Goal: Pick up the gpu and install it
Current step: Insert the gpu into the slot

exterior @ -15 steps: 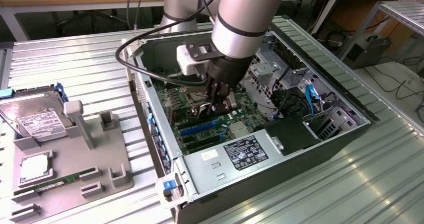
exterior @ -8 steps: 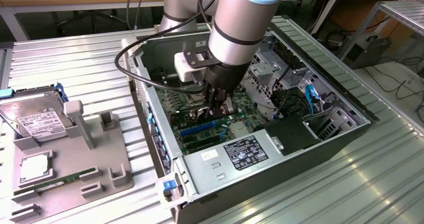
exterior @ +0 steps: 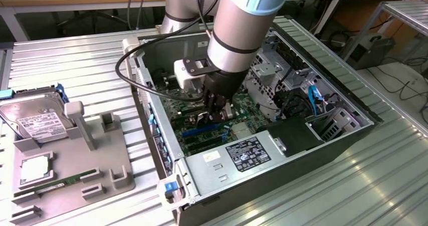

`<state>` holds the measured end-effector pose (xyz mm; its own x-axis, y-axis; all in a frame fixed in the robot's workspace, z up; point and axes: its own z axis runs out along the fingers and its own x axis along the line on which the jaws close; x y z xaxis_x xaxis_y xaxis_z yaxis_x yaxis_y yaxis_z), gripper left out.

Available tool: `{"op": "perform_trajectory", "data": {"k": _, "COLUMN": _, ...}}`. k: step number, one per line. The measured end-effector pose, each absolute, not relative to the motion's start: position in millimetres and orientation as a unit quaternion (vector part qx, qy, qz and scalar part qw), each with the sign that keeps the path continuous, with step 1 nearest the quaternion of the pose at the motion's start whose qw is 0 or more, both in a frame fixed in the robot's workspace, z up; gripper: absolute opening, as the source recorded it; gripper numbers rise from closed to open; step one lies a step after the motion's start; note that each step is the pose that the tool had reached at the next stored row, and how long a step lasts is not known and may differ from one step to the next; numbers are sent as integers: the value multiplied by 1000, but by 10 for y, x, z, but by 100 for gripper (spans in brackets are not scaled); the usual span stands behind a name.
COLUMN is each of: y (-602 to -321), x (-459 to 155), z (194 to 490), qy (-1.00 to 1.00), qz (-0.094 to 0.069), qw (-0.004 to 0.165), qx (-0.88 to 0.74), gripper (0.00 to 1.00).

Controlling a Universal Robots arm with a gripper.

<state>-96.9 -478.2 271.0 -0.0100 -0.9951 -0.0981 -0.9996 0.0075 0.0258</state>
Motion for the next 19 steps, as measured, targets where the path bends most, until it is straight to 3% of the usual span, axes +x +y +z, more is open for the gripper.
{"op": "perform_trajectory", "data": {"k": 19, "y": -4775, "x": -1002, "z": 2651, "qy": 708, "qz": 44, "qw": 25, "qx": -705, "gripper": 26}}
